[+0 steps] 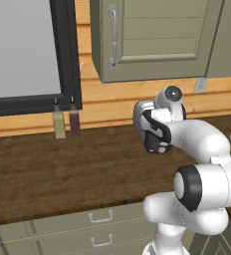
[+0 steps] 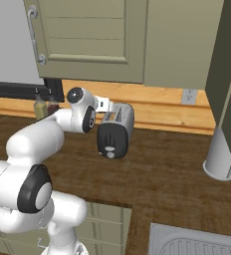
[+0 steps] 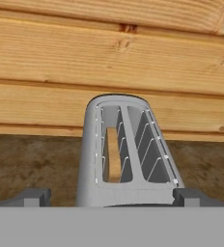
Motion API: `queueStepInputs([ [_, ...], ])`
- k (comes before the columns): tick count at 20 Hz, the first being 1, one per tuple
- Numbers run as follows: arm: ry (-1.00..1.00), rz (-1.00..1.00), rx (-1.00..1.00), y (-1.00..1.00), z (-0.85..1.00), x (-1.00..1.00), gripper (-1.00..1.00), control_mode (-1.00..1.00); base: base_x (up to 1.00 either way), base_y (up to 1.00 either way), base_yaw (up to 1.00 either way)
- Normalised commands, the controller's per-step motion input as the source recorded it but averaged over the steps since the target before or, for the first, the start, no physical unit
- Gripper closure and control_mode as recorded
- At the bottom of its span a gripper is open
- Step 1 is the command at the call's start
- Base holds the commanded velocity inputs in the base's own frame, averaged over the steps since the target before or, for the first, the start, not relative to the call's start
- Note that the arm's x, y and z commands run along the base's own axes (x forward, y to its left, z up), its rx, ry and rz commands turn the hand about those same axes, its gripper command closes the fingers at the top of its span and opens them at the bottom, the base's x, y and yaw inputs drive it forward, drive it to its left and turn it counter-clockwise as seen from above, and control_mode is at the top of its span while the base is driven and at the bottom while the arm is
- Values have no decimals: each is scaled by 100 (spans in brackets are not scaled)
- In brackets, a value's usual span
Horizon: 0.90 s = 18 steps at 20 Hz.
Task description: Start the toaster. Once the lever pops up, take the bread to the plate on the dining counter.
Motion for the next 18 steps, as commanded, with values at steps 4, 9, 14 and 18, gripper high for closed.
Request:
queueStepInputs([
  [4,0,0,0,0,0,0,-100,-100,0,0,0],
  [9,0,0,0,0,0,0,-100,-100,0,0,0],
  [14,0,0,0,0,0,0,-100,-100,0,0,0],
  [18,0,0,0,0,0,0,-100,-100,0,0,0],
])
